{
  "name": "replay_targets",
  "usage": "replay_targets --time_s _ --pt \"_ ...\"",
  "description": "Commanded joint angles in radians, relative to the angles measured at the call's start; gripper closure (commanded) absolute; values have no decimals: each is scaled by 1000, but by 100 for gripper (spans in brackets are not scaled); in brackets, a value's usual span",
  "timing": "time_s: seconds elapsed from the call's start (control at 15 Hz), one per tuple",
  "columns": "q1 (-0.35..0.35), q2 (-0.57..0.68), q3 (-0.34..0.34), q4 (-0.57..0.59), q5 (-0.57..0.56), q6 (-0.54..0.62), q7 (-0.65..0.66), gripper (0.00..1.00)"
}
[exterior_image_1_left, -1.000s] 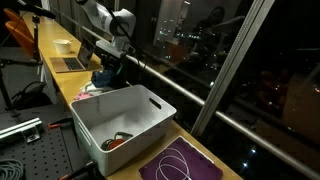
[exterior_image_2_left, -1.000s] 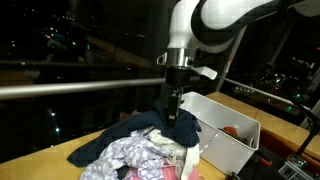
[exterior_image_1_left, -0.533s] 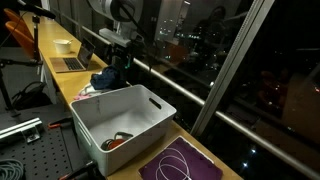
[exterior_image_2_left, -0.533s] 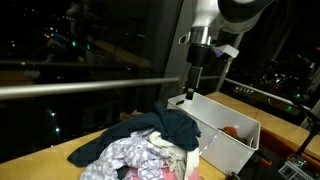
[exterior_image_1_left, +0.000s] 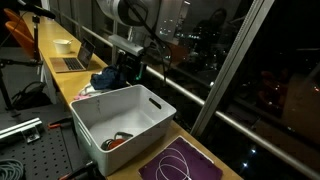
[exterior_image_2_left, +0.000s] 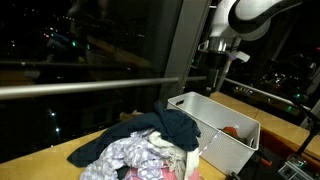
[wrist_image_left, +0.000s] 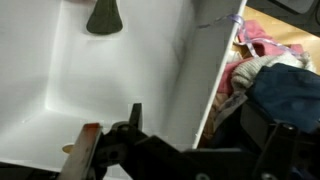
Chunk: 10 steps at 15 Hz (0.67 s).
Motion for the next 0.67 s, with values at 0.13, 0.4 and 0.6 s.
replay_targets --time_s 0.13,0.4,0.6 --pt "-39 43 -54 -112 -22 125 -62 0" --pt "-57 93 -70 -184 -44 220 -76 0" --pt "-63 131 -86 -213 -95 278 -74 0"
